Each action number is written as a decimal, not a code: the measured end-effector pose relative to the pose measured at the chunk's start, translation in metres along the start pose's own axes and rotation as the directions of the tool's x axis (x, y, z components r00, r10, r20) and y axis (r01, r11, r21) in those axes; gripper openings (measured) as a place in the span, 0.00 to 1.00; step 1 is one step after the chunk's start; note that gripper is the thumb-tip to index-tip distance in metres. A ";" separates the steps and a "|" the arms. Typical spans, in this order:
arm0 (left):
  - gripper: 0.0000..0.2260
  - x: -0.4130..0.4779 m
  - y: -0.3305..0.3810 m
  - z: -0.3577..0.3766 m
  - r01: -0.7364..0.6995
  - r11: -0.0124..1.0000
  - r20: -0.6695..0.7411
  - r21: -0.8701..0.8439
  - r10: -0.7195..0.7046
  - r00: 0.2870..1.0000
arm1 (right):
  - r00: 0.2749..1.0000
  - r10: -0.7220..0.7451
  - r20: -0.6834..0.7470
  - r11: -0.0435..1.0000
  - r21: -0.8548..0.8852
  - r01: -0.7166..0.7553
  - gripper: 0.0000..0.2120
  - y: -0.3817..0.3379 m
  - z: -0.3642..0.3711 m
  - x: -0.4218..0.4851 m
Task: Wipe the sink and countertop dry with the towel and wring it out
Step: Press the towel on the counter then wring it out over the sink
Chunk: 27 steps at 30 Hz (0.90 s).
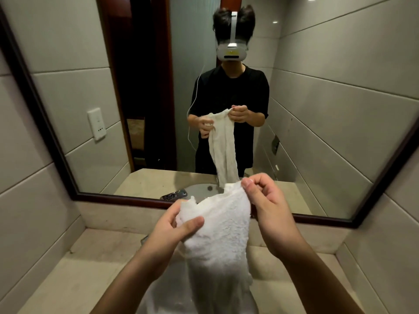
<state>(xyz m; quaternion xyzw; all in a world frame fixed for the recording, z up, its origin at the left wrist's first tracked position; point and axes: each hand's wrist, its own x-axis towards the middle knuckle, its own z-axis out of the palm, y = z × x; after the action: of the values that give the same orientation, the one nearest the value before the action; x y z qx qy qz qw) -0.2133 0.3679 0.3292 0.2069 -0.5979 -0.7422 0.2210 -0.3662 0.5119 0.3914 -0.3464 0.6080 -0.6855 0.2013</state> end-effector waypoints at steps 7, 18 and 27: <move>0.12 -0.001 0.010 -0.005 -0.045 0.999 -0.102 0.014 0.046 0.994 | 0.996 -0.081 -0.040 0.995 -0.055 0.078 0.09 -0.008 -0.017 0.000; 0.12 0.008 0.023 -0.002 -0.173 0.972 -0.051 0.159 0.183 0.982 | 0.984 -0.144 -0.103 0.983 -0.130 0.130 0.15 0.011 -0.038 -0.013; 0.31 0.018 0.021 -0.010 -0.048 0.960 0.114 0.275 0.017 0.993 | 0.895 -0.251 -0.369 0.967 -0.061 0.246 0.11 0.006 -0.039 0.009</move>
<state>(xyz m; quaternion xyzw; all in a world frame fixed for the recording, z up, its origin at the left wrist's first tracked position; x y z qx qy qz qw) -0.2202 0.3456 0.3474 0.1845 -0.7108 -0.6575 0.1687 -0.4010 0.5314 0.3866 -0.2858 0.5902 -0.7549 -0.0097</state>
